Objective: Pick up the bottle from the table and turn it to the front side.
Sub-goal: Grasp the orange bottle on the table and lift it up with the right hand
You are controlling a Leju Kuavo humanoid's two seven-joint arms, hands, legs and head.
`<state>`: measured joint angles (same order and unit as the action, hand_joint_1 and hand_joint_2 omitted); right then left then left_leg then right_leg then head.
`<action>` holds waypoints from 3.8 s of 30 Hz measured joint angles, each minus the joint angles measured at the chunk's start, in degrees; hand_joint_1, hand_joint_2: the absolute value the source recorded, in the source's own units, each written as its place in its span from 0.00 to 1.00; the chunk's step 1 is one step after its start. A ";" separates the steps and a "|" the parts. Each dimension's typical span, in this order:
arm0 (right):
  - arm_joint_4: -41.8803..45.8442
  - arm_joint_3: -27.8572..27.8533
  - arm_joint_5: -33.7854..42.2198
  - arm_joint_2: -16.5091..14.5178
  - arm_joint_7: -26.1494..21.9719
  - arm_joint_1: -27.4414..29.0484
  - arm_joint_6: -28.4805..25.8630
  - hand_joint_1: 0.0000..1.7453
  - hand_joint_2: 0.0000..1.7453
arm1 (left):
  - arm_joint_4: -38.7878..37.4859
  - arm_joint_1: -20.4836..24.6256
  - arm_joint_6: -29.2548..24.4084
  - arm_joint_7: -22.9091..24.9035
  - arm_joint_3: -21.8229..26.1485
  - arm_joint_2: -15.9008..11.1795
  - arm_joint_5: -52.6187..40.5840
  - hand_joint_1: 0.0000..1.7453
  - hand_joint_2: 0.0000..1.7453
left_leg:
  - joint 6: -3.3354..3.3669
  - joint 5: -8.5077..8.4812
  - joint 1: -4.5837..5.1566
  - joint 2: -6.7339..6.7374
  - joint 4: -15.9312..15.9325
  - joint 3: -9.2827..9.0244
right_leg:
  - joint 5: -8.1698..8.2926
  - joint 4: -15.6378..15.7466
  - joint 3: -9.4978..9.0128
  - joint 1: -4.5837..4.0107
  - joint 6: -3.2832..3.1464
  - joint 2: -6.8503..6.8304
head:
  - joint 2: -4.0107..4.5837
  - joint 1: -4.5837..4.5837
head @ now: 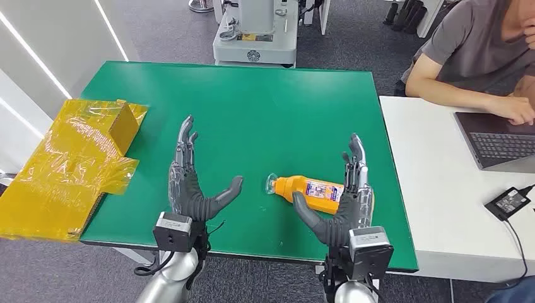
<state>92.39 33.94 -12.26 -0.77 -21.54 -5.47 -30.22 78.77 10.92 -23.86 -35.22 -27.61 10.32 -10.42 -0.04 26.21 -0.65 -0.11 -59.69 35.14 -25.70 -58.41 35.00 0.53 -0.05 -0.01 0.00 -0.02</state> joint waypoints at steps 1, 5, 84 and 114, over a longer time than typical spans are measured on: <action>0.00 -0.09 -1.76 0.10 1.55 -0.01 0.52 0.00 1.00 | 0.00 -0.01 0.08 0.04 0.00 0.00 -0.09 0.00 1.00 | 0.00 0.00 0.00 0.00 0.00 0.00 | 0.00 0.00 0.00 0.00 0.00 0.00 | 0.00 0.00; 0.00 -1.48 -14.63 1.75 12.92 -0.33 6.83 0.00 1.00 | 0.04 -0.07 0.81 0.76 0.01 -0.01 -0.72 0.00 1.00 | 0.00 0.00 0.00 -0.02 0.00 0.00 | 0.00 0.00 -0.01 0.00 0.00 -0.03 | 0.00 -0.01; -25.12 32.87 -4.20 32.61 27.41 -49.78 56.46 0.00 1.00 | 7.26 -5.06 0.47 2.98 0.50 -2.04 -1.36 0.00 1.00 | 0.11 -0.10 0.02 -0.13 -0.05 0.05 | 0.11 0.01 -0.01 0.01 0.05 -0.10 | 0.00 -0.01; -41.87 34.19 -17.45 25.44 31.18 -42.40 44.67 0.00 1.00 | 7.21 -5.53 -4.92 2.66 0.49 -2.03 0.65 0.00 1.00 | 0.11 -0.10 0.02 -0.13 -0.04 0.06 | 0.11 0.00 -0.01 0.01 0.05 -0.11 | 0.00 -0.01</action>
<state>50.52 68.13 -29.71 24.67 9.64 -47.88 14.45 85.99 5.39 -28.77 -32.56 -27.12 8.29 -9.77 0.07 26.11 -0.63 -0.24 -59.73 35.20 -25.59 -58.40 34.99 0.54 0.00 -0.13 0.00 -0.03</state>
